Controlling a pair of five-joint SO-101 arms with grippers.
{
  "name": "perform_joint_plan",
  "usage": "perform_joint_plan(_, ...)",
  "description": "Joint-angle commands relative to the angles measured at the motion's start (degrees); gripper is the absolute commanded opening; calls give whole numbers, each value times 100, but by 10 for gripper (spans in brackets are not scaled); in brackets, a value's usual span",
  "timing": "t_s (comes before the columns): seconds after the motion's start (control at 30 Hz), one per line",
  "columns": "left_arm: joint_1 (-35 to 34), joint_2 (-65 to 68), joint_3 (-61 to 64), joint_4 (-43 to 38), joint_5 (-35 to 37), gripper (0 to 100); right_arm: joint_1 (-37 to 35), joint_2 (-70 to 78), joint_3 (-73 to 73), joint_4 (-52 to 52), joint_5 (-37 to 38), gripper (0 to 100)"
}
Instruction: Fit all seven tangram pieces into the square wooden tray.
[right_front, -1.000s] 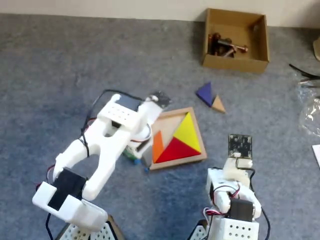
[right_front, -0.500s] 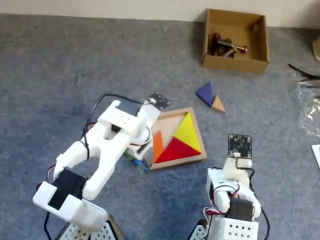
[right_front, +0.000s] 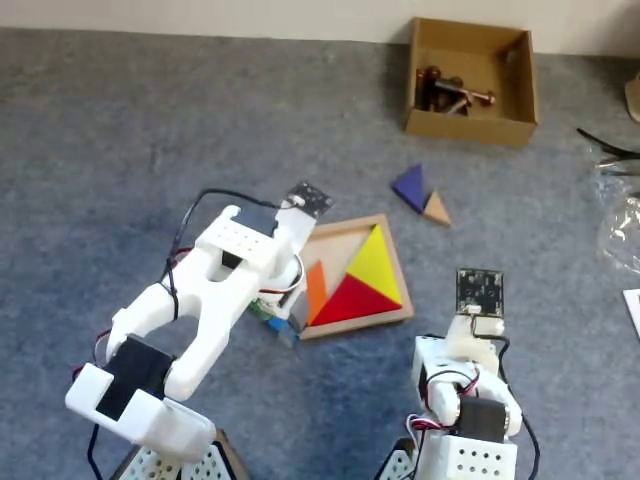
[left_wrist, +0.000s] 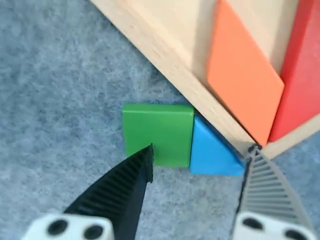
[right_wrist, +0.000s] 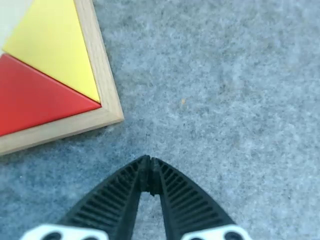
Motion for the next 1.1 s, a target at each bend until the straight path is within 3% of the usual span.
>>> perform_joint_plan(0.0,75,-286,40,18,62,277,-92,-84,655,-92,-62,5)
perform_joint_plan(0.5,84,-277,409,-105,53,274,-92,-84,655,-92,-62,5)
perform_joint_plan(0.7,84,-286,497,-281,62,139,-92,-84,655,-92,-62,5)
perform_joint_plan(0.87,66,-277,593,-334,62,136,-92,-84,655,-92,-62,5)
perform_joint_plan(1.07,-497,-277,602,-308,70,137,-92,-84,655,-92,-62,5)
